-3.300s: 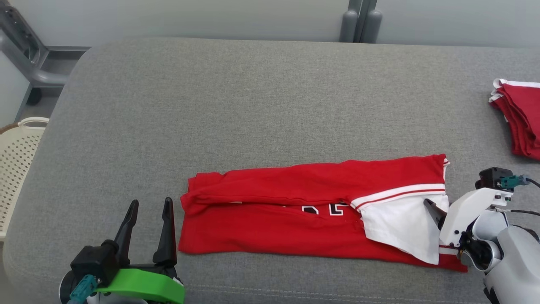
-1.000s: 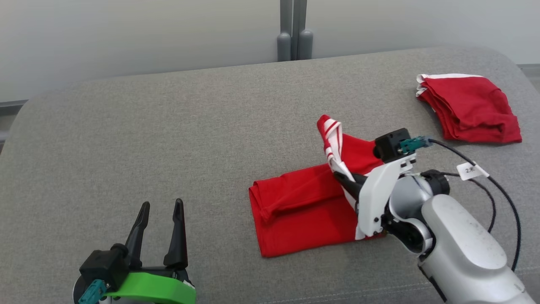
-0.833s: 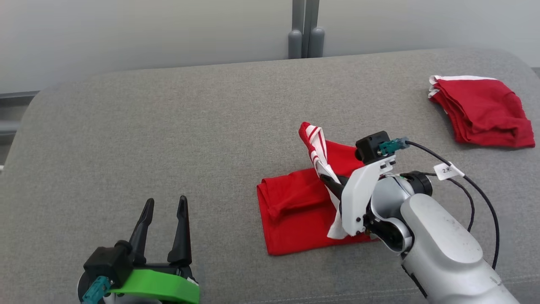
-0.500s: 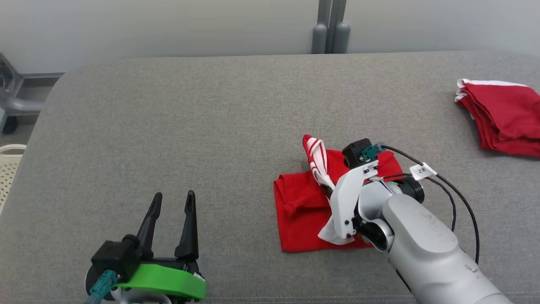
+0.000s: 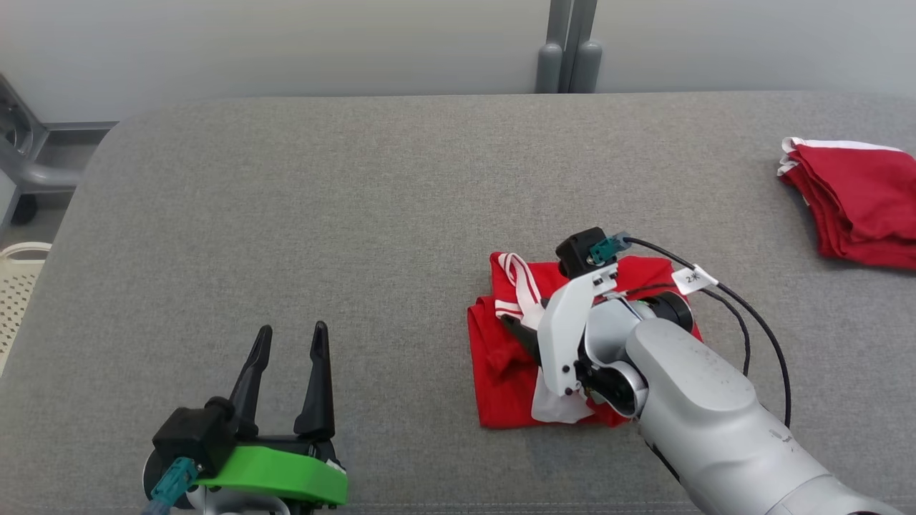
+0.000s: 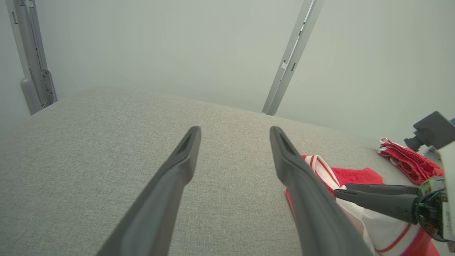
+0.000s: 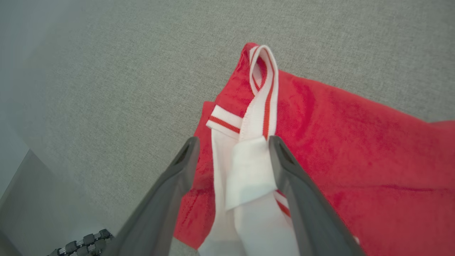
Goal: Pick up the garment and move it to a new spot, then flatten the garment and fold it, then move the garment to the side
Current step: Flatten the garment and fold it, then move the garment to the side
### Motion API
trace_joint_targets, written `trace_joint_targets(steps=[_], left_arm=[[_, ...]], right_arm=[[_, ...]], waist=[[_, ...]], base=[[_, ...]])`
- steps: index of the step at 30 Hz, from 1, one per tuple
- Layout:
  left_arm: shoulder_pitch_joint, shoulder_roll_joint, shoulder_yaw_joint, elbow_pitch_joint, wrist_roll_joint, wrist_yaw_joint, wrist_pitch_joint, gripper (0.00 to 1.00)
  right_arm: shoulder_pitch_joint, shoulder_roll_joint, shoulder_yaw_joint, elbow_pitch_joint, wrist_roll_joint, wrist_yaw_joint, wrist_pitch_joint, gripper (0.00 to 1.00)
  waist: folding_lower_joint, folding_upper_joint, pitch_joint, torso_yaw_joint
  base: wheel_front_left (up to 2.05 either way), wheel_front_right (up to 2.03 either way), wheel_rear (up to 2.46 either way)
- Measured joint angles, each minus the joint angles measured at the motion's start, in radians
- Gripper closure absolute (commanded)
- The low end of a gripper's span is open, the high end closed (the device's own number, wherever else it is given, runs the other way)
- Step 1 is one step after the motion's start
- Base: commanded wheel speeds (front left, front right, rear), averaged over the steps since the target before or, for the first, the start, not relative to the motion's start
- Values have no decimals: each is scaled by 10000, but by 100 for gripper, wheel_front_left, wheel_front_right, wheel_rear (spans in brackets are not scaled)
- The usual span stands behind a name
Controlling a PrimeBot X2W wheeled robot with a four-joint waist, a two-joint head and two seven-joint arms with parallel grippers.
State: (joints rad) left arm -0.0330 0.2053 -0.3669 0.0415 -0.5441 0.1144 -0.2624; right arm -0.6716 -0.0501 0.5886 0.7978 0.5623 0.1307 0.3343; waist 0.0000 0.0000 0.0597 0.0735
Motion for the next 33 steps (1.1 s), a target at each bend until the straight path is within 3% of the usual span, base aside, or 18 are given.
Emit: trace_joint_targets(steps=[7, 15, 26, 33], left_arm=[[101, 2, -6, -36, 128, -10, 0, 0], [166, 4, -257, -84, 221, -12, 75, 0], [169, 52, -518, -305, 345, 0, 293, 0], [112, 180, -537, -430, 378, 56, 410, 0]], right_arm=[[-476, -79, 4, -941, 560, 2, 13, 0], [-641, -1260, -1524, -1732, 594, 0, -869, 0], [1229, -2372, -2913, -2157, 353, 0, -1246, 0], [1986, -2456, -3160, -2111, 531, 0, -1051, 0]], waist=[[0, 0, -102, -421], [0, 0, -157, -886], [0, 0, 138, -1050], [0, 0, 385, -960]], base=[[0, 0, 0], [0, 0, 0], [0, 0, 0], [0, 0, 0]])
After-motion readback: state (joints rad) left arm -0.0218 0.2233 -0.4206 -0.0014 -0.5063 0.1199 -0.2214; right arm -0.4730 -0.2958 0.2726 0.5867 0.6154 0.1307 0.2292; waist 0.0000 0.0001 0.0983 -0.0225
